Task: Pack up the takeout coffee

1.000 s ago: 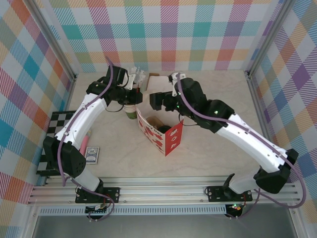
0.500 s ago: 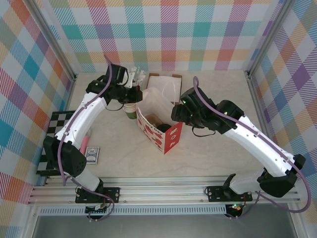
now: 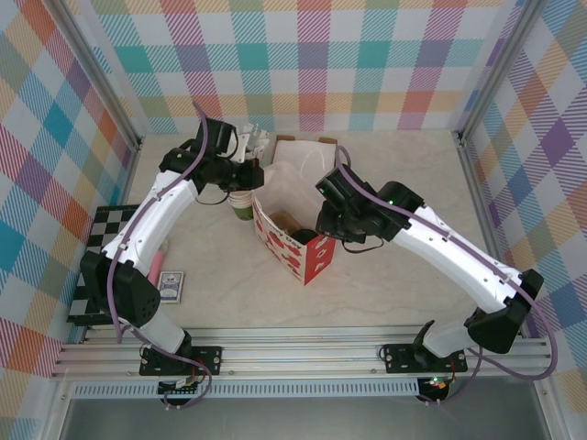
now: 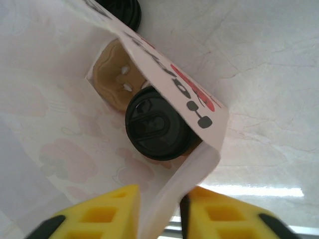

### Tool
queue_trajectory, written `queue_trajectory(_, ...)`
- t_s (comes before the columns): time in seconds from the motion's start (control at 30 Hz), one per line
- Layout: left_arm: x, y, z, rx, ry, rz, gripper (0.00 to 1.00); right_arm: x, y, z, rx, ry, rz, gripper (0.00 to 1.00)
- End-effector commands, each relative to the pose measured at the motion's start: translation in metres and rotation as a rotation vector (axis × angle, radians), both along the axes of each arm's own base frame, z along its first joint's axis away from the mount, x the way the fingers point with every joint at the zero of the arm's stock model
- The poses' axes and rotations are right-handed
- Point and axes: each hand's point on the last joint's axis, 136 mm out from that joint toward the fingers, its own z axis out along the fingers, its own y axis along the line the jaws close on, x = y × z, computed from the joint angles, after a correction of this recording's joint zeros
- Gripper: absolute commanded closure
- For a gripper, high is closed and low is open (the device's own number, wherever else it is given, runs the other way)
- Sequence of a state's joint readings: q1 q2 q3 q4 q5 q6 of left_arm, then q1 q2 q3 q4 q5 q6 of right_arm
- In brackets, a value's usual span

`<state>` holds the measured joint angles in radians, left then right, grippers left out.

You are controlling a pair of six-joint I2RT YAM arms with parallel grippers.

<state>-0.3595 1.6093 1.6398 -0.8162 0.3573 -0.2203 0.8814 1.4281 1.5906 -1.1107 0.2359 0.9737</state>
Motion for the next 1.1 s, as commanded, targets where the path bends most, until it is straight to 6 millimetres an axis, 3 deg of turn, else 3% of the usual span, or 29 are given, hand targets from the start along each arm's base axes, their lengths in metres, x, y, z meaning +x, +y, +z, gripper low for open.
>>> queue_trajectory(0.0,-0.007,-0.005,0.007,-0.029,0.006,-0.007,1.0,0.005,-0.001,0.007,0.039,-0.036,0.009,0.82)
queue_trajectory(0.13,-0.014,-0.002,0.01,-0.032,-0.003,-0.003,1.0,0.018,-0.002,0.005,0.024,-0.049,0.022,0.88)
queue_trajectory(0.17,-0.016,-0.001,0.013,-0.039,-0.01,-0.008,0.96,0.022,-0.005,0.005,0.006,-0.053,0.021,0.89)
queue_trajectory(0.23,-0.022,-0.003,0.02,-0.064,-0.031,-0.033,0.69,0.031,-0.014,0.008,-0.03,-0.073,0.026,0.91)
queue_trajectory(0.27,-0.025,-0.003,0.024,-0.079,-0.043,-0.041,0.47,0.036,-0.019,0.011,-0.048,-0.092,0.034,0.95)
queue_trajectory(0.3,-0.027,-0.002,0.029,-0.092,-0.059,-0.043,0.32,0.041,-0.024,0.013,-0.066,-0.108,0.047,0.96)
queue_trajectory(0.4,-0.031,0.009,0.044,-0.118,-0.109,-0.016,0.12,0.054,-0.036,0.019,-0.099,-0.138,0.092,0.97)
queue_trajectory(0.6,-0.036,0.025,0.068,-0.121,-0.213,0.044,0.0,0.088,-0.071,0.022,-0.204,-0.193,0.086,0.97)
queue_trajectory(0.8,-0.01,0.07,0.065,0.023,-0.239,0.318,0.0,0.128,-0.098,0.022,-0.196,-0.203,0.079,0.97)
queue_trajectory(1.07,0.019,0.084,0.067,0.105,-0.263,0.415,0.02,0.156,-0.136,0.009,-0.226,-0.072,0.047,0.94)
